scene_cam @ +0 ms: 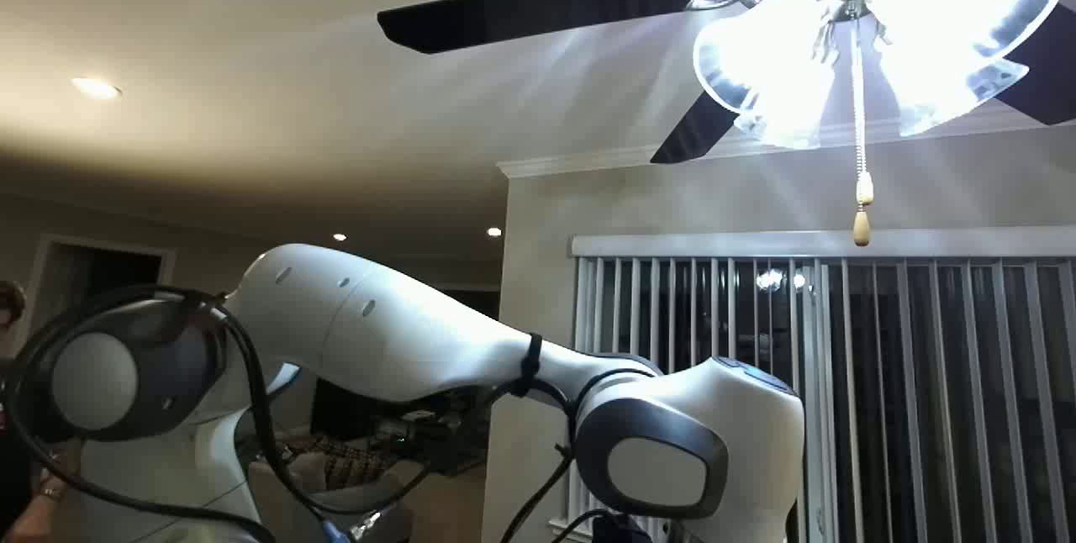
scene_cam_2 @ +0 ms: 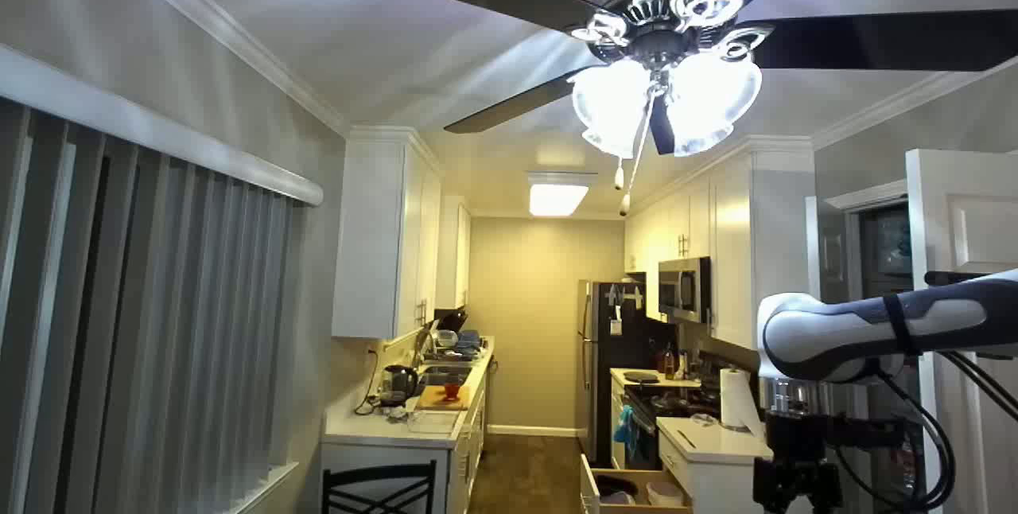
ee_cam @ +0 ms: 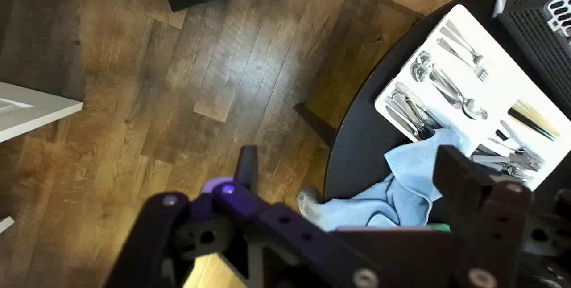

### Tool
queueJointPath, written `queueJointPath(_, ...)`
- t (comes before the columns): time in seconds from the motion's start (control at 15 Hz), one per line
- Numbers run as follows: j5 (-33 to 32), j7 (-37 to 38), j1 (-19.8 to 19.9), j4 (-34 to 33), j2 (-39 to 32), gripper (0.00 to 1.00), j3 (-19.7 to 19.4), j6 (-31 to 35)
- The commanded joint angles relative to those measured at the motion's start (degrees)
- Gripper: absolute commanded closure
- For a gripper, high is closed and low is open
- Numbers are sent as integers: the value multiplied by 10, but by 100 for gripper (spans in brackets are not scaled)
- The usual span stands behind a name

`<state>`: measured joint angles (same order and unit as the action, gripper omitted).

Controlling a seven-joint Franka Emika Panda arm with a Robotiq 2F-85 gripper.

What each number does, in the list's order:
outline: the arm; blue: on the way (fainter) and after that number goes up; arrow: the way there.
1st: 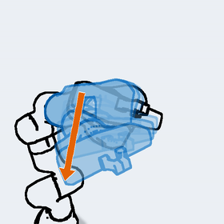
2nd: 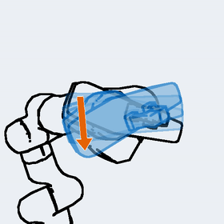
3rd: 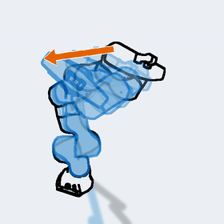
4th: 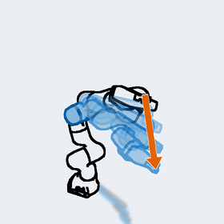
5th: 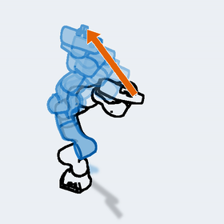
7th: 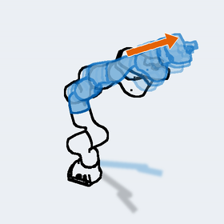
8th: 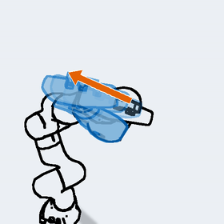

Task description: Turn off the lights

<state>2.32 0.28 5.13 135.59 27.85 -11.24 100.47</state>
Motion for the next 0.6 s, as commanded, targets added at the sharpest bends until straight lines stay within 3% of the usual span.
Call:
queueJointPath(0.0, 5, -5, 13, -1, -2, 0, 11, -1)
queueJointPath(0.4, 5, -5, 13, -1, -2, 0, 11, -1)
queueJointPath(0.53, 32, 9, 3, 1, 21, 0, 22, 37)
